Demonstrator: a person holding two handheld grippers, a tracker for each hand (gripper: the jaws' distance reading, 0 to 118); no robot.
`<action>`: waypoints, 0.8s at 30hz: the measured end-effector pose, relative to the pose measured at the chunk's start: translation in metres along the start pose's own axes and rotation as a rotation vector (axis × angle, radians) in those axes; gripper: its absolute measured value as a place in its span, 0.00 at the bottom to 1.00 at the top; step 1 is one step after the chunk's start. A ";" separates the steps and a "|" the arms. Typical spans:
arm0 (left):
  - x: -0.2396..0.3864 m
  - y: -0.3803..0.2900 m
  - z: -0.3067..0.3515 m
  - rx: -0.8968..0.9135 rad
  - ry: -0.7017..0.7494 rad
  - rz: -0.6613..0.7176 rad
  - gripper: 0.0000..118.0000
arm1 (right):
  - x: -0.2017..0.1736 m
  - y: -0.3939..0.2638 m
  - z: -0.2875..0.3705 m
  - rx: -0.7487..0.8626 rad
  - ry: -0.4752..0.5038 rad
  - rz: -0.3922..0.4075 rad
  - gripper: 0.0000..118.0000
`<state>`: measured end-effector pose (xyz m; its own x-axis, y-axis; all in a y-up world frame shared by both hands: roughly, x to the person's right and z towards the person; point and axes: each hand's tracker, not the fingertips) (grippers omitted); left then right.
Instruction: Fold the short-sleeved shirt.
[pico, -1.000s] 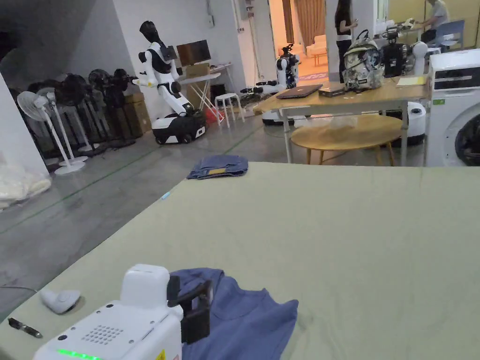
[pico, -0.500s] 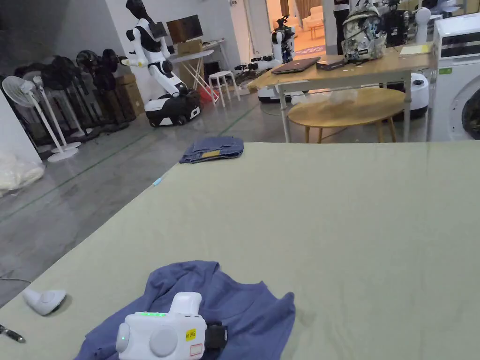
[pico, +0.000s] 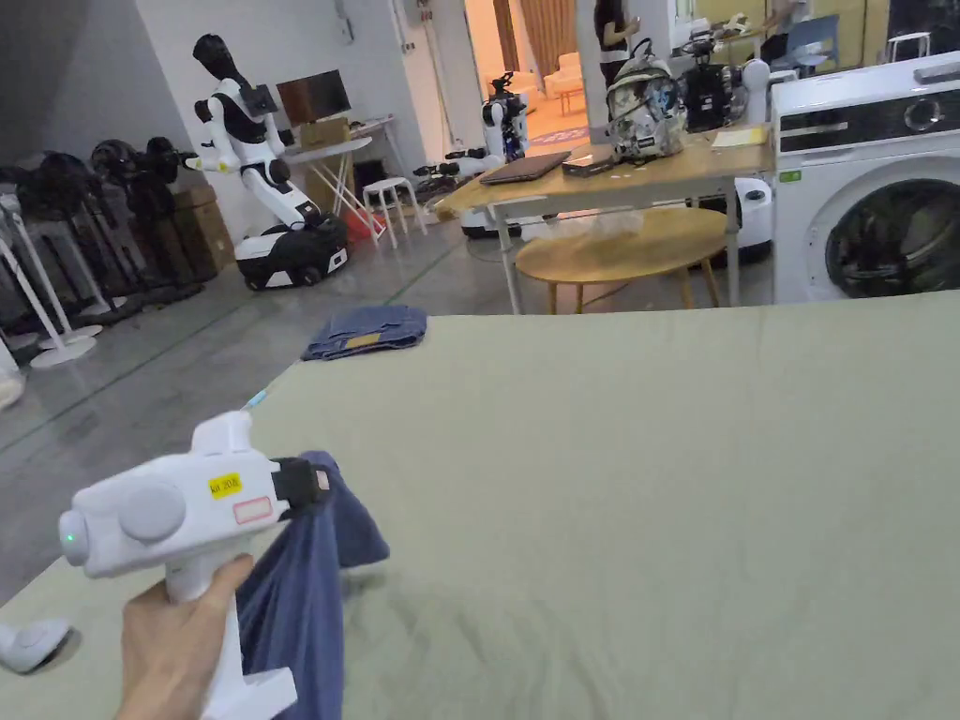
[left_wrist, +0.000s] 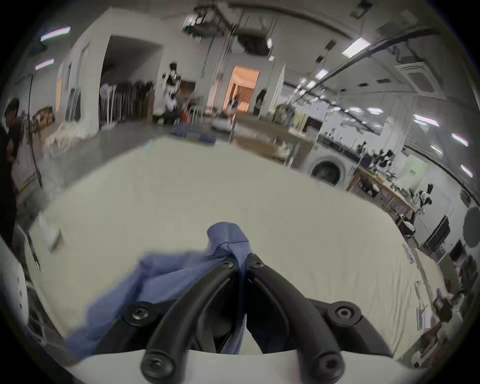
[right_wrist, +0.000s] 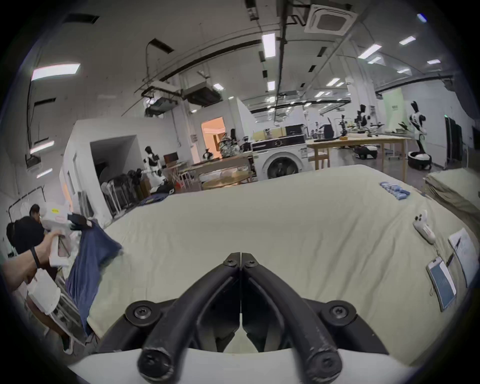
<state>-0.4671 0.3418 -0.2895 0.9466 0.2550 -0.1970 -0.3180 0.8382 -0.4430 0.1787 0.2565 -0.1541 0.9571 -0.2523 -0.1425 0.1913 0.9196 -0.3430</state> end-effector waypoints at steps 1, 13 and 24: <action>0.013 0.020 0.006 0.051 -0.027 -0.009 0.00 | 0.006 0.001 0.004 0.003 -0.010 -0.009 0.00; 0.286 -0.071 -0.093 -0.195 -0.425 -0.303 0.00 | 0.054 -0.005 0.053 0.044 -0.119 -0.084 0.00; 0.513 -0.389 -0.021 -0.685 -1.027 -0.404 0.00 | 0.080 -0.006 0.089 0.042 -0.236 -0.115 0.00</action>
<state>0.1407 0.1366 -0.2366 0.4907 0.5502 0.6756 0.3243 0.6044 -0.7277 0.2730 0.2572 -0.0810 0.9518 -0.2835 0.1171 0.3062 0.9018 -0.3051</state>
